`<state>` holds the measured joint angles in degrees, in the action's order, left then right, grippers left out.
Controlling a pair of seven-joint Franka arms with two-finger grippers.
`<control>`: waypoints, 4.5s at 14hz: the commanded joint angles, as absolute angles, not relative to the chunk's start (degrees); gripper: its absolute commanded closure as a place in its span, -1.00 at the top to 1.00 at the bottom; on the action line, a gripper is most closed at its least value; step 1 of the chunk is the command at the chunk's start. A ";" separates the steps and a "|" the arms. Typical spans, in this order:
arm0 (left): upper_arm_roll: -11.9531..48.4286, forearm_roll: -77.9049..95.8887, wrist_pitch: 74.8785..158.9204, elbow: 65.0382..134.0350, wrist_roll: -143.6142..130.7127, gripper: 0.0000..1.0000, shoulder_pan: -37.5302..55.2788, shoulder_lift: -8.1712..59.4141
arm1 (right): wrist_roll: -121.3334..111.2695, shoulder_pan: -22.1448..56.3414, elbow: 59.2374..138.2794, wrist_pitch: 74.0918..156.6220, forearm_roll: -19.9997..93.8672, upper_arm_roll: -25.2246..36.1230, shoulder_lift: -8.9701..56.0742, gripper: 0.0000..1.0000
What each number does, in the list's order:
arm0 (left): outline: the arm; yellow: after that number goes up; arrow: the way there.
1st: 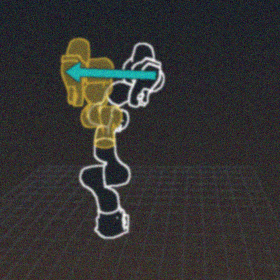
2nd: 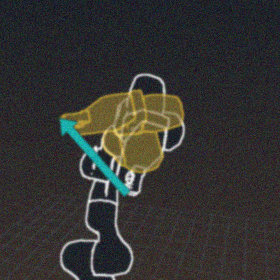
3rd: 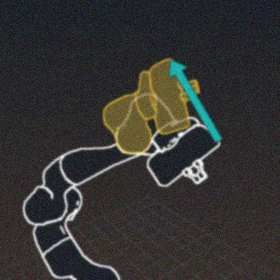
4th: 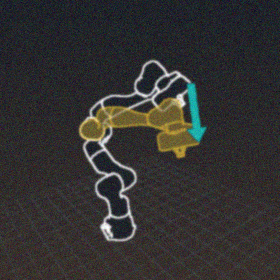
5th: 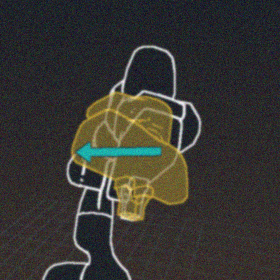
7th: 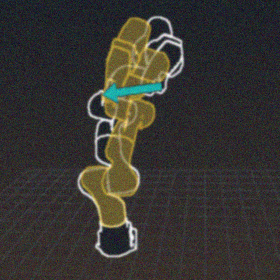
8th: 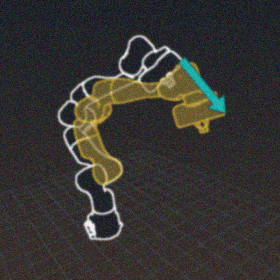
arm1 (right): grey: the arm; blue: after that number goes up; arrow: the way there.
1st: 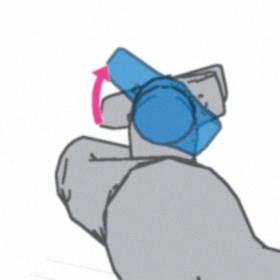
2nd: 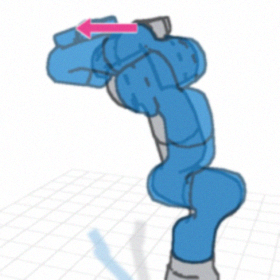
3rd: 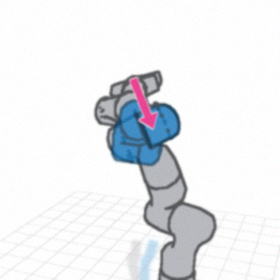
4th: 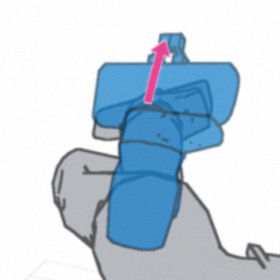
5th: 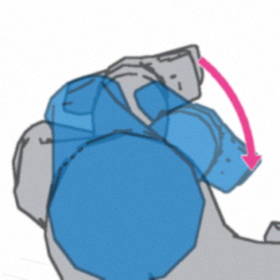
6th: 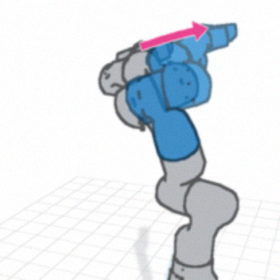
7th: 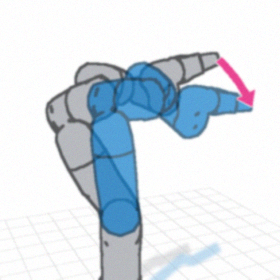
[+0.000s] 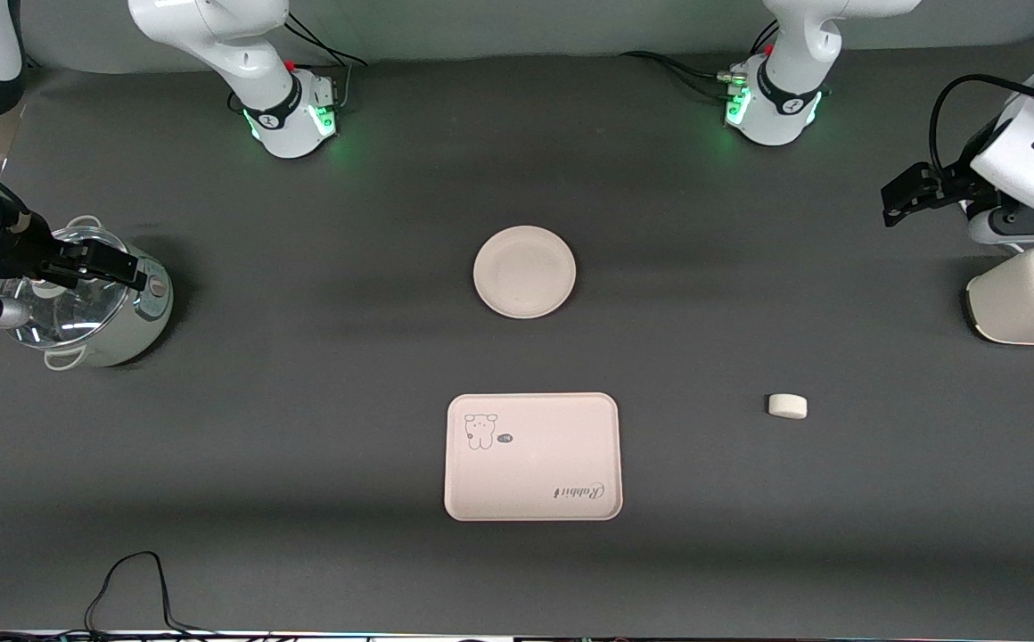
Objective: Place bun in plate and plate on tray
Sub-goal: 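Move the left gripper down toward the white bun, then grasp the white bun with the left gripper and lift it, then place the bun on the plate with the left gripper while the right gripper approaches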
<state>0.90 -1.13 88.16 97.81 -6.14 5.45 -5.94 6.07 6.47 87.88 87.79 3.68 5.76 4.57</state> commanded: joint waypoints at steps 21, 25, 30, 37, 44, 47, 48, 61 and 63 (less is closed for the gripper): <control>0.26 6.24 120.30 92.98 -5.28 0.99 3.78 36.55 | 5.89 6.68 87.80 87.27 4.04 5.89 4.83 1.00; 0.18 6.33 124.36 93.25 -5.18 0.95 4.13 38.93 | 5.89 6.68 87.71 87.71 4.04 5.63 5.45 1.00; 0.26 6.24 132.08 100.00 -4.84 0.60 3.87 38.94 | 5.80 6.68 87.54 89.91 12.91 5.62 9.13 1.00; 0.26 6.24 124.84 98.27 -4.83 -0.42 3.96 34.29 | 5.89 13.18 87.54 93.42 17.22 5.45 13.44 1.00; 0.61 5.71 97.58 87.02 -7.29 -0.33 4.75 23.13 | 5.89 17.14 87.63 96.85 16.96 5.54 17.13 1.00; 0.88 5.71 94.66 86.84 -9.74 -0.27 7.11 17.07 | 5.98 17.49 87.71 98.26 17.84 5.45 19.41 1.00; 1.31 5.63 94.66 87.01 -12.63 -0.27 8.69 16.27 | 5.98 18.62 87.98 99.48 18.54 5.45 19.60 1.00; 1.49 5.89 125.21 95.25 -66.00 -0.26 44.02 31.11 | 10.99 21.27 90.09 103.27 21.01 5.80 22.50 1.00; 1.49 5.89 129.71 98.43 -66.62 -0.22 46.48 32.34 | 10.99 21.44 89.91 103.36 21.09 5.89 22.67 1.00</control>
